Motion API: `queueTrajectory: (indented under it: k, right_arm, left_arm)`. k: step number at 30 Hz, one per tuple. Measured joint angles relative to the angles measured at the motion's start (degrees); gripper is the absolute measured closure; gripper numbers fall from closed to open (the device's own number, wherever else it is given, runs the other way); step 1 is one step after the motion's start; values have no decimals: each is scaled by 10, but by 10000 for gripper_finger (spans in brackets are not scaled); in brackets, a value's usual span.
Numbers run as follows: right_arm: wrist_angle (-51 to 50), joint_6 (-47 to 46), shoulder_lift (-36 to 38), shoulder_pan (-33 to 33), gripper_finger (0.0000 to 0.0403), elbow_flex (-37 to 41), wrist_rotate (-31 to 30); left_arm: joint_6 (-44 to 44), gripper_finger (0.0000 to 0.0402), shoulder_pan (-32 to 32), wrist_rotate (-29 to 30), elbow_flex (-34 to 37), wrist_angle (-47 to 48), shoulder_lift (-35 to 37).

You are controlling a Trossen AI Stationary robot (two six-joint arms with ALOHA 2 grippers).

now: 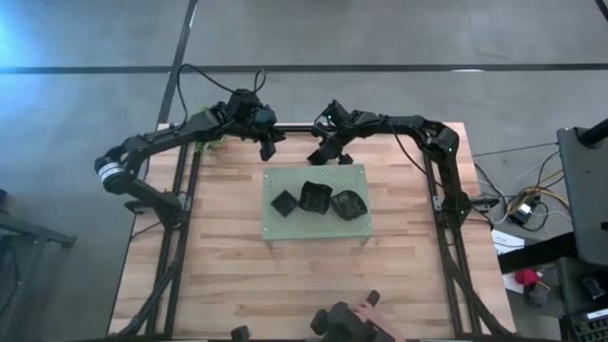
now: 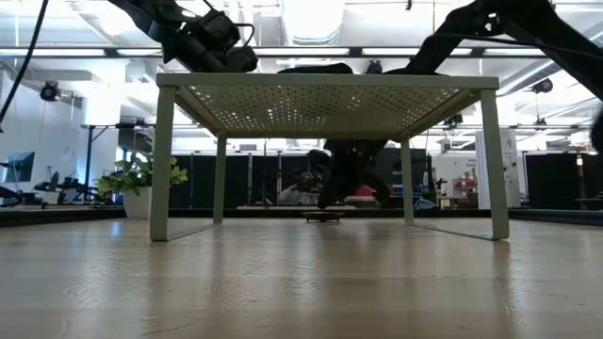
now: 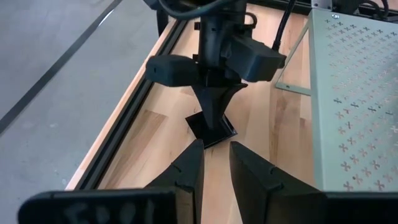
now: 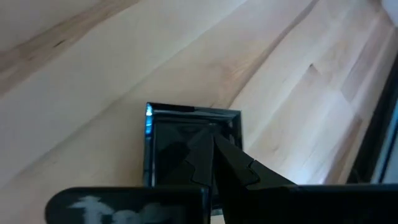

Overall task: Pick & Place Mini shaped plates
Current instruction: Stack the square plate on top of the square plate on the shelf

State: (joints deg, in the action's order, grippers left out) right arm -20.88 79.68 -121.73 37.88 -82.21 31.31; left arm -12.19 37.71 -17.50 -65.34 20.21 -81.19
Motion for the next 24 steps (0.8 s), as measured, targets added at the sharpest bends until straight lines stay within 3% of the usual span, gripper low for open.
queueTrajectory:
  k: [4, 11, 24]
  right_arm:
    - [3, -1, 8, -1, 394, 0, -7]
    - [11, -2, 8, -5, 394, 0, -73]
    - [34, -17, 8, -5, 394, 0, -75]
  left_arm:
    - [0, 331, 0, 0, 0, 0, 0]
    - [0, 331, 0, 0, 0, 0, 0]
    - [1, 331, 0, 0, 0, 0, 0]
